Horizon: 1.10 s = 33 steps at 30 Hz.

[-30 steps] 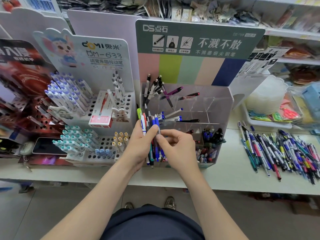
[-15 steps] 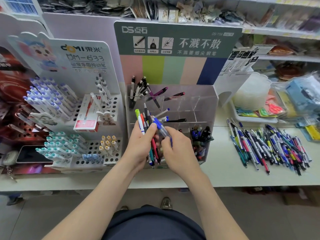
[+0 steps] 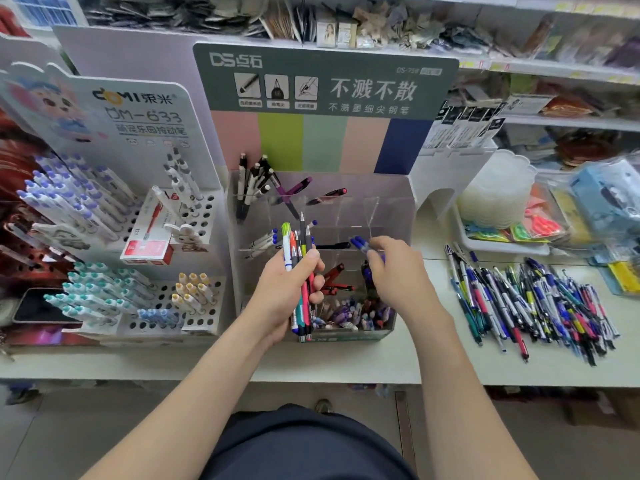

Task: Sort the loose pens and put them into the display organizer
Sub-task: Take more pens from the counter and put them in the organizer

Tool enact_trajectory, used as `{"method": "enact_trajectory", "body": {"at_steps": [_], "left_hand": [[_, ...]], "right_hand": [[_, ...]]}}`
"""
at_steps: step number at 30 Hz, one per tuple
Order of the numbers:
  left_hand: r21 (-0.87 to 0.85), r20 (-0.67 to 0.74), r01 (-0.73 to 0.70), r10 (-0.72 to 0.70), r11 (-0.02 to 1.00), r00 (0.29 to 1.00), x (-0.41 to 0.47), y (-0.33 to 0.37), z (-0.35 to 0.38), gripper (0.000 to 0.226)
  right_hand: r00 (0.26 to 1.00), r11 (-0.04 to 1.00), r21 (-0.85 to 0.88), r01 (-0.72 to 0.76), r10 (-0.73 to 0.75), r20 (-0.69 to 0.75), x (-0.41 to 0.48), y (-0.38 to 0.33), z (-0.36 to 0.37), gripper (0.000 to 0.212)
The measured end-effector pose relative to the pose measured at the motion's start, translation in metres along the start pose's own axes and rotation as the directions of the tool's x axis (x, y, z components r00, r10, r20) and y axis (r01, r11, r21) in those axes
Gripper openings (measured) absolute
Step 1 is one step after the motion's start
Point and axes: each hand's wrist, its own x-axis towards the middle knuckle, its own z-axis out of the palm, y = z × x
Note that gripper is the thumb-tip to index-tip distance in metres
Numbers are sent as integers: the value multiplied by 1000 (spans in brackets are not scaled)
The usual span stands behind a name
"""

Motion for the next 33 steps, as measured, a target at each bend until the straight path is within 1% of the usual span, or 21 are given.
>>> {"method": "enact_trajectory", "body": {"at_steps": [3,6,7,9,11,12,13,14,15,16,17,18,21,23,25,27,28,29,30,31,33], "left_hand": [[1,6,-12,12,1000,1000,-2,-2,10,17],[-61,-9,-29,28,998,1000,-3,-8,18,15],[-82,-12,-27,26,996,1000,-4,-11,20,18],[-102,-15,-31,29,994,999,-6,-16,23,22],[-82,-9,-39,39,996,999,-9,-21,25,22],[-57,1,-44,44,997,999,-10,-23,25,22],[-22,20,-48,49,999,999,-11,-23,26,22],[17,47,-51,50,999,998,-11,-23,27,22],[49,74,-48,45,998,996,-11,-22,28,23],[69,92,-37,30,997,995,-11,-19,29,26],[80,97,-22,14,997,995,-11,-18,29,30],[91,99,-13,4,996,995,-11,-17,30,33],[110,127,-47,32,993,991,-15,-17,27,26],[85,99,-42,34,995,995,-18,-18,29,21],[18,25,-17,16,1000,1000,-19,-22,33,22],[-51,-46,-26,24,998,999,-18,-25,36,22],[-51,-71,-47,43,998,997,-18,-26,37,21],[-33,-92,-75,71,997,993,-18,-27,37,20],[-18,-112,-107,105,994,988,-18,-26,38,17],[-14,-138,-146,142,989,980,-18,-26,39,14],[-25,-209,-230,220,973,953,-16,-23,41,8]], "right_hand": [[996,996,-28,86,-86,3,20,3,-5,32],[996,996,24,81,-80,-30,30,7,-7,43],[994,996,39,76,-72,-79,30,10,-5,46],[959,992,55,111,-93,-266,22,14,0,42],[871,973,98,211,-141,-470,4,14,8,25],[857,953,169,253,-140,-497,-4,11,11,16],[890,919,287,271,-126,-438,-11,6,13,10],[949,875,424,233,-108,-298,-16,0,14,10],[989,831,537,147,-105,-107,-20,-6,14,11],[991,795,603,66,-122,52,-22,-11,15,13],[979,775,631,25,-146,141,-22,-13,15,14],[971,763,646,11,-161,174,-21,-14,15,17],[976,722,691,-40,-119,181,-16,-7,18,32],[993,751,660,-20,-63,103,-13,-2,22,40],[995,776,628,58,2,-95,-15,-3,22,37],[944,675,712,191,74,-323,-22,-7,11,32],[924,603,757,252,83,-374,-24,-8,2,31],[926,549,786,282,60,-374,-25,-9,-5,30],[943,543,793,278,4,-333,-25,-6,-8,28],[961,587,767,257,-69,-269,-23,-4,-9,24],[981,729,657,193,-165,-105,-22,2,-2,15]]}}
